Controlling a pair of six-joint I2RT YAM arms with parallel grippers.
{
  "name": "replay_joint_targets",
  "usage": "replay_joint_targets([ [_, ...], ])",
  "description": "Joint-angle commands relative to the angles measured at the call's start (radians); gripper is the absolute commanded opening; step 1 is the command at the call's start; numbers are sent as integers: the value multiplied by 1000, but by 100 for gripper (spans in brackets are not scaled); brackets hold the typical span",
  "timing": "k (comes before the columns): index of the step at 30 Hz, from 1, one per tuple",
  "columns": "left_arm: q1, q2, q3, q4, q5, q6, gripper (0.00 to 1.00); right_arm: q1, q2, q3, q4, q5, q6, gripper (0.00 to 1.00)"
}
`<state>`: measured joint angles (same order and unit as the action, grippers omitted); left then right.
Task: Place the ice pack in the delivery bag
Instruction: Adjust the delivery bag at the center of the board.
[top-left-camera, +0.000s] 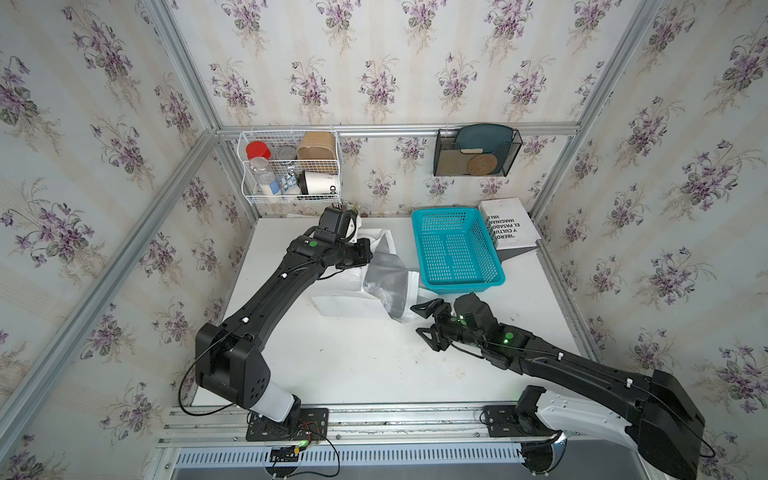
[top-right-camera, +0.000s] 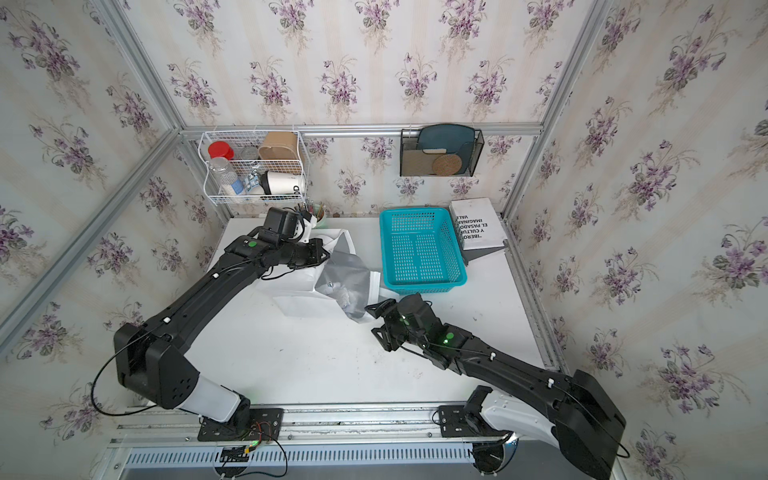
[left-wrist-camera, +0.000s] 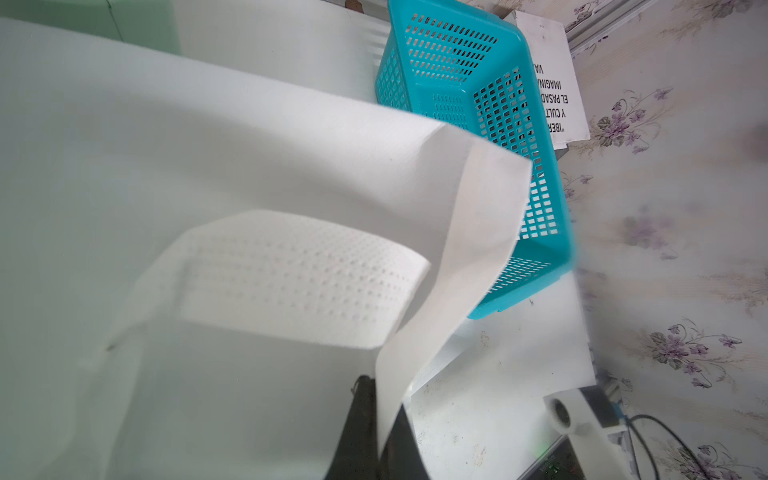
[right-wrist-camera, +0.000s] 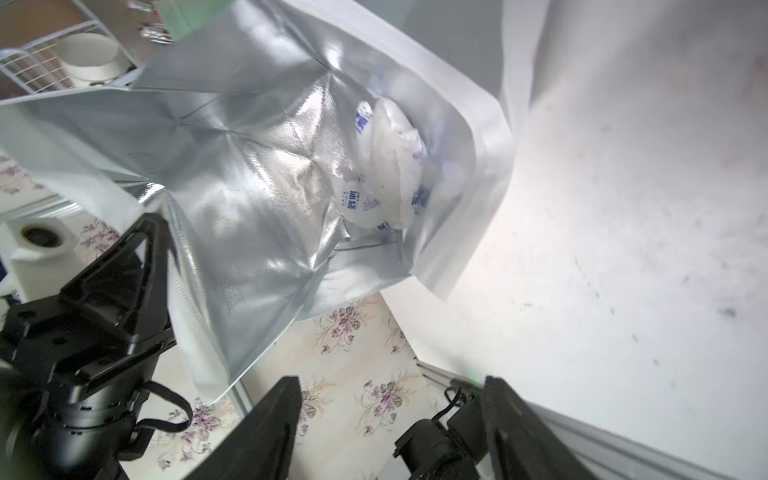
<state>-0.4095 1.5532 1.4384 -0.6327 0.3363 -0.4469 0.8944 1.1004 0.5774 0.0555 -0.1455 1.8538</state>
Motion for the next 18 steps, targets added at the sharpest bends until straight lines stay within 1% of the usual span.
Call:
replay_joint_targets([
  [1,1,4,4,24,51,-10,0,48,51,6,17,40,250,75],
  [3,3,3,3,27,60,-10,0,62,92,17,16,63,307,75],
  [5,3,-1,-1,31,70,-10,0,69,138,12,52,81,350,75],
  [7,4,-6,-7,35,75,-11,0,72,184,17,99,110,362,73],
  [11,6,-16,-21,44,84,-10,0,72,267,45,121,171,378,69],
  [13,9,-21,-25,43,90,-9,0,72,315,61,127,201,388,64],
  [15,12,-25,-30,44,93,-8,0,72,372,74,159,217,392,56],
  [18,17,-31,-30,44,100,-5,0,72,448,111,187,169,389,43],
])
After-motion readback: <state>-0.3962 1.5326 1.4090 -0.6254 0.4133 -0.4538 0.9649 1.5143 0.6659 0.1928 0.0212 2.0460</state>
